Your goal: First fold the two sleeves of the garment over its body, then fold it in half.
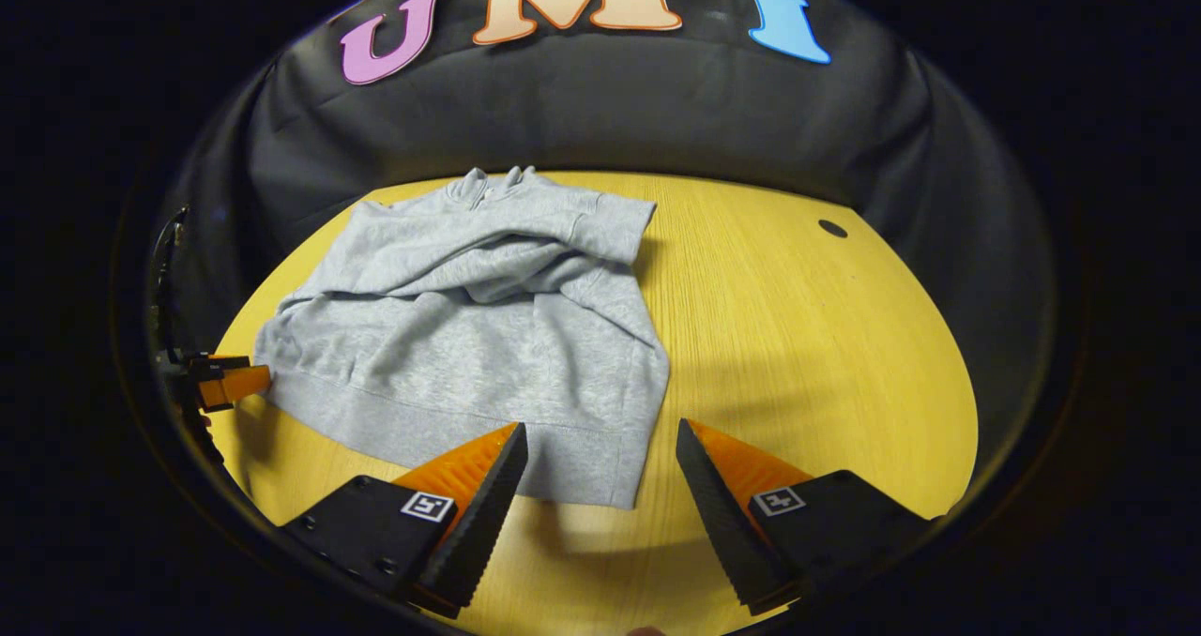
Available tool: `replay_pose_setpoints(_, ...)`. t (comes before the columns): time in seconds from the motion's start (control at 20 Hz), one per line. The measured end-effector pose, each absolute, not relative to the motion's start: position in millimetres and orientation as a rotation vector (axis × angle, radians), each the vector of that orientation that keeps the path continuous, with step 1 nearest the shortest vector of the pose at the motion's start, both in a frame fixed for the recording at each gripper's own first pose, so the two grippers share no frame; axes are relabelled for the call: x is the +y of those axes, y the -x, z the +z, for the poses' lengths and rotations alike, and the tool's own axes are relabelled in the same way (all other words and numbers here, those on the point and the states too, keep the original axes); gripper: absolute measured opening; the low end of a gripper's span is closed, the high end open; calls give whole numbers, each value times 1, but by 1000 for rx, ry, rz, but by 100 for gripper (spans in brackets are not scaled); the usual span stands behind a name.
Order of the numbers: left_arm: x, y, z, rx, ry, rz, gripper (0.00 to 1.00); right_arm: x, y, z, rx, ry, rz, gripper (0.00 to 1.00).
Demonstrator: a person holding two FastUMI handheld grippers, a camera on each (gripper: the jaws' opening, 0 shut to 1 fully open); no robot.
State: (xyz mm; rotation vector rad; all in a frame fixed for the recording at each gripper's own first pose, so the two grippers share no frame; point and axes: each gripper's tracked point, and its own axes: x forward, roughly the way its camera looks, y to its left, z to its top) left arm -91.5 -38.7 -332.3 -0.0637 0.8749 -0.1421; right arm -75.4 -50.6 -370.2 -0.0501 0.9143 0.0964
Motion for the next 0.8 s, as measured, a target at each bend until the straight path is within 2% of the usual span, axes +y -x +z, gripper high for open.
replay_pose_setpoints(0.2, -40, 89, -333, 858, 59, -162, 94, -42, 82, -387, 978, 45, 130, 99)
replay_pose_setpoints(0.25, -40, 89, -333, 856, 58, -156, 93, -43, 83, -388, 986, 39, 126, 95)
replay_pose_setpoints(0.3, -42, 88, -333, 855, 63, -152, 92, -42, 84, -386, 985, 36, 127, 98)
replay_pose_setpoints(0.35, -46, 88, -335, 859, 63, -155, 90, -41, 85, -388, 986, 42, 137, 98)
replay_pose_setpoints(0.4, -50, 88, -334, 861, 59, -167, 82, -37, 87, -390, 986, 47, 152, 96)
replay_pose_setpoints(0.45, -53, 87, -336, 864, 57, -181, 80, -37, 86, -387, 980, 52, 166, 86)
replay_pose_setpoints(0.5, -55, 87, -334, 864, 55, -193, 67, -31, 88, -388, 986, 34, 185, 82)
replay_pose_setpoints(0.6, -57, 85, -333, 865, 55, -210, 52, -20, 89, -390, 980, 11, 212, 54)
replay_pose_setpoints(0.65, -57, 84, -331, 862, 61, -218, 53, -18, 90, -387, 967, 10, 202, 40)
replay_pose_setpoints(0.7, -62, 82, -332, 850, 79, -234, 45, -17, 90, -389, 973, 11, 210, 25)
replay_pose_setpoints(0.75, -67, 78, -329, 828, 116, -238, 37, -15, 90, -389, 970, -3, 222, 25)
replay_pose_setpoints(0.8, -69, 76, -330, 813, 149, -227, 11, -15, 92, -385, 974, -11, 209, 19)
